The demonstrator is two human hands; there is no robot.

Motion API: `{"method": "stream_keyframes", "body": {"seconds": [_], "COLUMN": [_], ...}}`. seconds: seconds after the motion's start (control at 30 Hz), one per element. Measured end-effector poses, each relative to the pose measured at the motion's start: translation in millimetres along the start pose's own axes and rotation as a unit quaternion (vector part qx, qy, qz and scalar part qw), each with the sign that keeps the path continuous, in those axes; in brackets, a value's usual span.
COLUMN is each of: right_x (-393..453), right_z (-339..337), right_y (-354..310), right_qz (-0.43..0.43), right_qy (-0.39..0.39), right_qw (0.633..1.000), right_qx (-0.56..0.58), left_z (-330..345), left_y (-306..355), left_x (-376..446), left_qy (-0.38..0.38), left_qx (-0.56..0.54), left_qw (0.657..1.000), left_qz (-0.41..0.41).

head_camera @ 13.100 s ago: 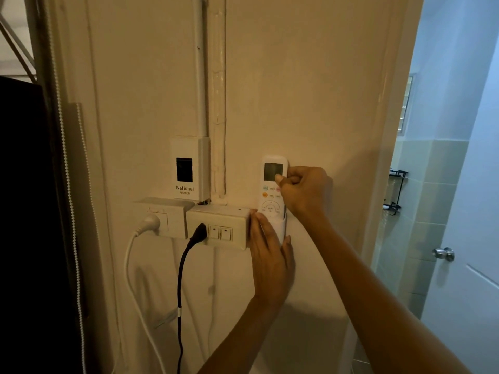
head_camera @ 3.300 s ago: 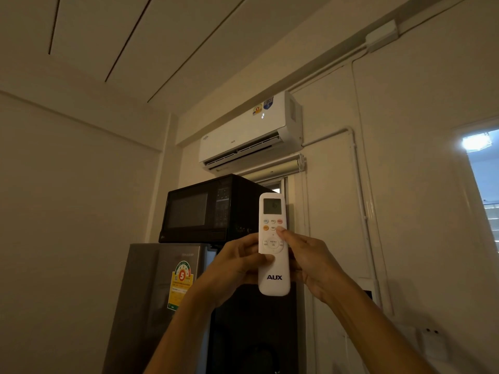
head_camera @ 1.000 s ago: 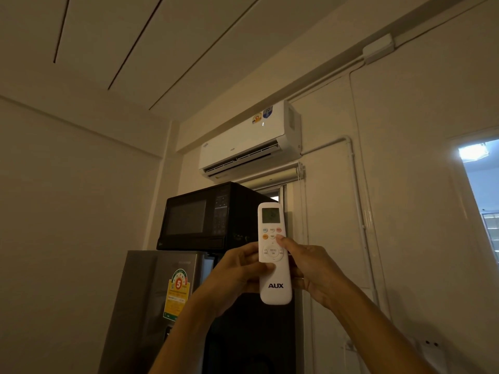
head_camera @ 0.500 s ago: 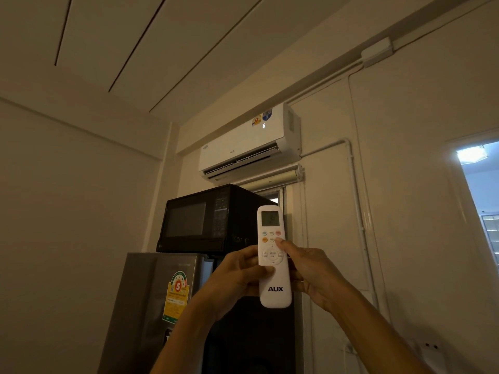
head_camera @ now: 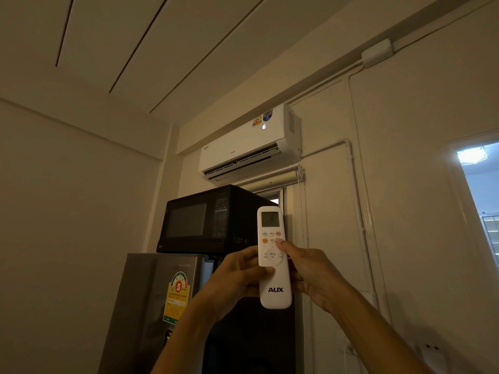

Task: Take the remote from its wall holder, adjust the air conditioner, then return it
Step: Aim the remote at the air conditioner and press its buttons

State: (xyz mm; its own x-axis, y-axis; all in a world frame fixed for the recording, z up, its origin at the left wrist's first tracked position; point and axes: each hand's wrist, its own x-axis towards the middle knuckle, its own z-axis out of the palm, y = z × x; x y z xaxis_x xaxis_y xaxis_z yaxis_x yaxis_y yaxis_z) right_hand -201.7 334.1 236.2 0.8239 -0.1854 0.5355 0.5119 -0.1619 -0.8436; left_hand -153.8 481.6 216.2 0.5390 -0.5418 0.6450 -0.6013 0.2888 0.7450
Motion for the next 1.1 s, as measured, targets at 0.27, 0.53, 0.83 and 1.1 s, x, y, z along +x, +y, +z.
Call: {"method": "stream_keyframes", "body": {"seconds": [0.27,0.53,0.83,1.1], "right_x": [0.3,-1.1,-3.0,-4.1], "right_z": [0.2,0.6,-4.8,-14.7], "right_y": [0.1,1.6,9.1,22.7], "right_qz": [0.004,0.001,0.002,0.001], "right_qy": [-0.007,-0.010,-0.054,-0.147], "right_qw": [1.000,1.000,0.998,0.989], "right_qx": [0.002,0.008,0.015,0.031], "left_z": [-0.7,-0.2,-1.9,-6.1], "left_y": [-1.6,-1.3,-8.1,-15.6], "left_x": [0.3,-2.5,-4.4,-7.7], "left_qy": [0.004,0.002,0.003,-0.006], "left_qx": [-0.001,0.000,-0.007,-0.014], "left_qw": [1.000,1.000,1.000,1.000], "left_qz": [-0.003,-0.005,-0.009,-0.020]}}
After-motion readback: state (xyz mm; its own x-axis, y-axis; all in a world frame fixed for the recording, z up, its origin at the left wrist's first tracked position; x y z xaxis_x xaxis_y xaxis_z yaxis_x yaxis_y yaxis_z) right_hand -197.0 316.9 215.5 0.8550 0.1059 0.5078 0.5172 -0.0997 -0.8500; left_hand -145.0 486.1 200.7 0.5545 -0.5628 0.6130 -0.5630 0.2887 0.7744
